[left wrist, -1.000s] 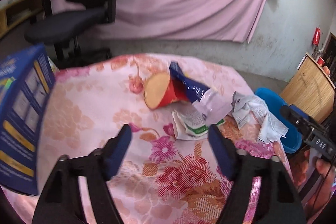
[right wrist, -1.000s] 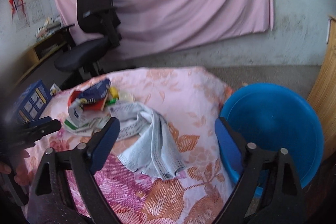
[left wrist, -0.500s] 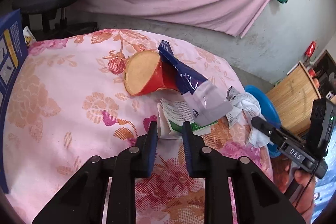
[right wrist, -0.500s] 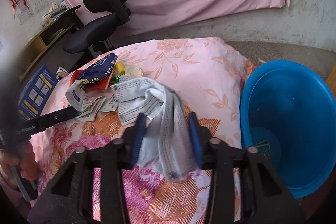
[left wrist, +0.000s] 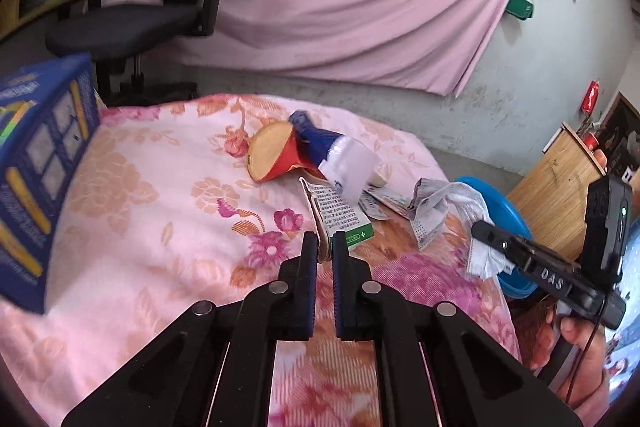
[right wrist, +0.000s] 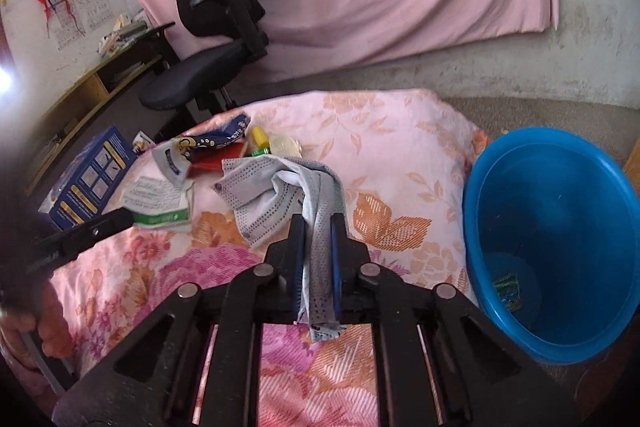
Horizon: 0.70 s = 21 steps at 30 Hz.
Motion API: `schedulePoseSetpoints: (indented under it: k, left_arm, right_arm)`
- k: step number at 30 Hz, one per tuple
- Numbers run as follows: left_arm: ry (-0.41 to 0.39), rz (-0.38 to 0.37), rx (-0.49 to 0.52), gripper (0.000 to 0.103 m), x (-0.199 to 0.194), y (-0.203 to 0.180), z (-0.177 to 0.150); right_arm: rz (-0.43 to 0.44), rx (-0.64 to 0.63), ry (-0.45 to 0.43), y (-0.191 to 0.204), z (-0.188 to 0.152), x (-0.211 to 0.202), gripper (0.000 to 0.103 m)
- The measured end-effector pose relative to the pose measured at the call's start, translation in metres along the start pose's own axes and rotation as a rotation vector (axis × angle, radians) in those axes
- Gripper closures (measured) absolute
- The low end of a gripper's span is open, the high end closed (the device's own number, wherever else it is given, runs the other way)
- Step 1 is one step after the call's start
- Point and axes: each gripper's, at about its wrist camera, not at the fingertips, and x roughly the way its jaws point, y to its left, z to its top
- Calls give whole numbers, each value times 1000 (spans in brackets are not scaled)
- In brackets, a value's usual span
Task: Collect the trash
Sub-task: 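Grasp the grey face mask with the right tool while the left tool grasps the white paper packet, then lift and carry the mask and paper packet over the blue basin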
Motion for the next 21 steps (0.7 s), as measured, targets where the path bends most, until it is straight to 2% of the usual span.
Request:
schedulePoseSetpoints:
  k: [8,11,16,21]
  left_arm:
    - [-193,37,147,99,-39,-38,-31]
    - [-240,45,172,99,-45,-47,-36]
    - [-288,48,207,99,-46,-56,-28]
    - [-378,32,259,99,-56,-73,-13]
  right_arm:
    - [24,15,-148,7,-6,-32,68]
    - [13,8,-221,11,-6,-47,68]
    - [35,2,-366,13,-5,-75,68]
    - [16,-11,-522,12,-4,-101,68]
